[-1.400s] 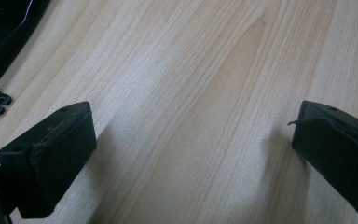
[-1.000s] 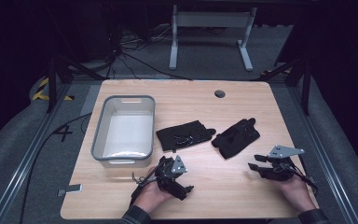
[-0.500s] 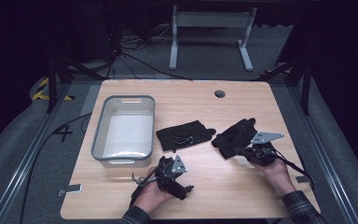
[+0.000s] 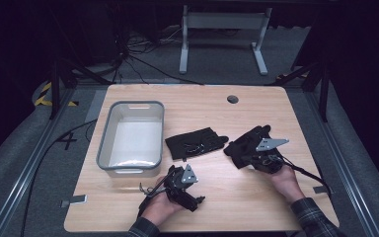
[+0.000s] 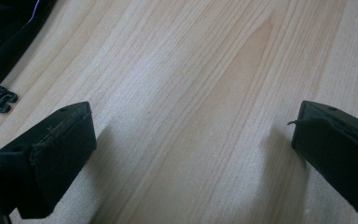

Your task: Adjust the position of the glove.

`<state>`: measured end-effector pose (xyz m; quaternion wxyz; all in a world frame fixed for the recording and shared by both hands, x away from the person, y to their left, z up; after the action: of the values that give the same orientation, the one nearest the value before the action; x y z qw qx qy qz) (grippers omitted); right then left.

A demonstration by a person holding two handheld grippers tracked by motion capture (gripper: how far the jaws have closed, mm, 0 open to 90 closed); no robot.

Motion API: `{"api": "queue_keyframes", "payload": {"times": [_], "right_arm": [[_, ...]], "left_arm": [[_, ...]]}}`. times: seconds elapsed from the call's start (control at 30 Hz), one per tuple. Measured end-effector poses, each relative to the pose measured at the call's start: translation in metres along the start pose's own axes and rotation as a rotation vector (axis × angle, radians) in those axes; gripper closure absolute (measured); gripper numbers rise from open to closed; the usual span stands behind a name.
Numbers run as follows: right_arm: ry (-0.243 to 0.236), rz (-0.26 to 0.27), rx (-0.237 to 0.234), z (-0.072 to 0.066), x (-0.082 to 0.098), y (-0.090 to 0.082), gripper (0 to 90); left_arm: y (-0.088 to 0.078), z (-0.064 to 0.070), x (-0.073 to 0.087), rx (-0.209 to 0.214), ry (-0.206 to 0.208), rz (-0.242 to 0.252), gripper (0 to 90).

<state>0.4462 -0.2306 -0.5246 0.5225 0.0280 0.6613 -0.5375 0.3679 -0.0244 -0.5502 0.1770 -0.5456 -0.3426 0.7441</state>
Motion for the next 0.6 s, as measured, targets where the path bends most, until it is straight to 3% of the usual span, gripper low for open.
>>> {"api": "queue_keyframes", "payload": {"times": [0.43,0.6], "right_arm": [[-0.046,-0.04,-0.069,-0.016,0.011,-0.011,89.6],[-0.04,-0.053,-0.101,-0.02,0.02,-0.022,89.6]], "left_arm": [[0.0,-0.001,0.0,-0.006,-0.003,0.0,0.0],[0.0,-0.002,0.0,-0.006,-0.003,-0.001,0.0]]}}
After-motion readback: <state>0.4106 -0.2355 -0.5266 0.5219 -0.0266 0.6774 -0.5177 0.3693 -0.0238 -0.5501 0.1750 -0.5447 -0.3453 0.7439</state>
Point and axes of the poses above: each handheld gripper's, and its own axes: y roughly forward along the jaws, x roughly out of its underside, z roughly to its right, the point moved 10 cm from there along y, roughly forward along the jaws, and after that the axes turned 12 degrees about x, right-handed, at the moved point
